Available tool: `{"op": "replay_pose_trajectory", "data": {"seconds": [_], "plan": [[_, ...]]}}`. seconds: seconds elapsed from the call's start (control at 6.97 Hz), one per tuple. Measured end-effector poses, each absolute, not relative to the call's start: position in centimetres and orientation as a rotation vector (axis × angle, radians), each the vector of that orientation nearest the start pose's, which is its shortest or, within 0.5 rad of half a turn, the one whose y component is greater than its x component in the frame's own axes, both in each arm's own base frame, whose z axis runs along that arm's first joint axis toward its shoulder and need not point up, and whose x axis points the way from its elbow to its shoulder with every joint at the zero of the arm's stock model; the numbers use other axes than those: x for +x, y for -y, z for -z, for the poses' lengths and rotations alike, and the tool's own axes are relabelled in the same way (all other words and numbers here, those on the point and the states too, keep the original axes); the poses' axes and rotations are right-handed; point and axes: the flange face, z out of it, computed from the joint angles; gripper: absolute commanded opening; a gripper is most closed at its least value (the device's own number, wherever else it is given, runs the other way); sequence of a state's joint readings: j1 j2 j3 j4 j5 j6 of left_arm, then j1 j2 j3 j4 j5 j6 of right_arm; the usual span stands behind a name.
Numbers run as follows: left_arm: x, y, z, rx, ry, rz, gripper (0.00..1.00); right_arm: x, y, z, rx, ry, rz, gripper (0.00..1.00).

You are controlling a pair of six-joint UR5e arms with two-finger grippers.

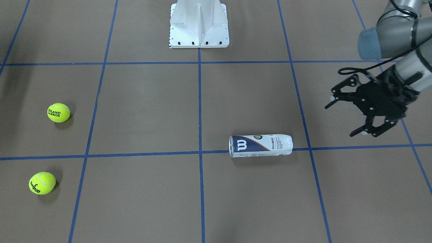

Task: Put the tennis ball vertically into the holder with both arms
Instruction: 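Move the left gripper over the lying Wilson tennis ball can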

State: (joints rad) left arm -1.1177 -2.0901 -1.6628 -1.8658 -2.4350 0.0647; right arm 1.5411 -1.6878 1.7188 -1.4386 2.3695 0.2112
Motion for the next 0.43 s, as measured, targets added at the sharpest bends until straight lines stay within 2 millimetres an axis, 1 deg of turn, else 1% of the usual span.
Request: {"op": "replay_pose_trajectory", "data": {"seconds": [0.29,0.43], "plan": [[31.9,59.4,-21.1,0.806,-0.808,-1.055,0.99,4.8,45.7,-62.2,0.063,0.811,-0.103,1.00],[36.0,58.9,-18.5,0.809,-0.712,-1.134,0.99,4.7,45.7,-62.1,0.065,0.811,-0.101,1.00]]}}
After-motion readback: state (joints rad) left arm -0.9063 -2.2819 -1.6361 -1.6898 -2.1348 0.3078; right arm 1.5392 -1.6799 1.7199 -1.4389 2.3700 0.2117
